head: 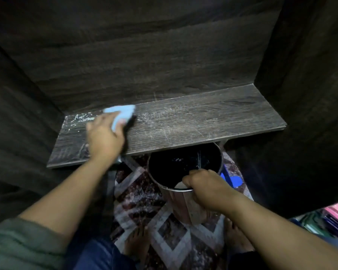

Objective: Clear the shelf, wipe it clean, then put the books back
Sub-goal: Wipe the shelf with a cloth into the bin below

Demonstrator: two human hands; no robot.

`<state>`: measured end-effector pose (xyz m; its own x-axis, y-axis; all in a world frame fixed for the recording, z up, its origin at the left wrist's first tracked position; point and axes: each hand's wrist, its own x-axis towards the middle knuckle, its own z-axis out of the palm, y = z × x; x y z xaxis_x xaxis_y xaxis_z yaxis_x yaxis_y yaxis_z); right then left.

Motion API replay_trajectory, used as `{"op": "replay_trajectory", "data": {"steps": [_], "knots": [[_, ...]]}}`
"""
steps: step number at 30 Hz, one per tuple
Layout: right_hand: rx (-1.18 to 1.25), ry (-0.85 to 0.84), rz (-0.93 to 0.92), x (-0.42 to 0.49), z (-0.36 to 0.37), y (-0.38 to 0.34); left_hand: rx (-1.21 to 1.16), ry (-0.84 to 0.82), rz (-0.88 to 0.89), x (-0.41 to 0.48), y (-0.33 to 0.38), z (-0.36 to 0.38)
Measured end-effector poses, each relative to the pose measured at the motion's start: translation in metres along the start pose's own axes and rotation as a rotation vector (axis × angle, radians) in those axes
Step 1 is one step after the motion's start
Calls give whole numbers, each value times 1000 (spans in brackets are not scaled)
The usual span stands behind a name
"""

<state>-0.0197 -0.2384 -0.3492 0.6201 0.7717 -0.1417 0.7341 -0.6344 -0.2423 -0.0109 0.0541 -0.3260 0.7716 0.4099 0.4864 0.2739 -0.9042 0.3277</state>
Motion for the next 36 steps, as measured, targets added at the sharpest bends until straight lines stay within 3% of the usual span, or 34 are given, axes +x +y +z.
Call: {"op": "replay_trajectory", "data": {"steps": [4, 9, 12, 15, 18, 21, 26, 29, 32, 36], "knots": [[7, 0, -25, 15, 4, -10, 236, 96, -262, 20, -60, -24], [-9, -37, -47, 35, 8, -26, 698, -207, -244, 31, -110, -25], [-16, -93, -53, 43, 11, -32, 583, -255, -163, 29, -124, -15], [-14, -156, -48, 50, 13, -35, 299, -304, -381, 29, -116, -6], [6, -188, -39, 52, 15, -36, 207, -303, -510, 28, -94, -6], [25, -187, -27, 51, 16, -34, 97, -320, -471, 17, -63, -3], [10, -190, -38, 54, 15, -36, -84, -229, -260, -14, 5, 23], [3, -193, -34, 56, 14, -38, -195, -167, -301, -18, 27, 28], [11, -192, -19, 59, 13, -40, -155, -33, -410, 0, 9, 15], [9, -188, -26, 58, 13, -38, 215, -24, -358, 31, -78, -16]]}}
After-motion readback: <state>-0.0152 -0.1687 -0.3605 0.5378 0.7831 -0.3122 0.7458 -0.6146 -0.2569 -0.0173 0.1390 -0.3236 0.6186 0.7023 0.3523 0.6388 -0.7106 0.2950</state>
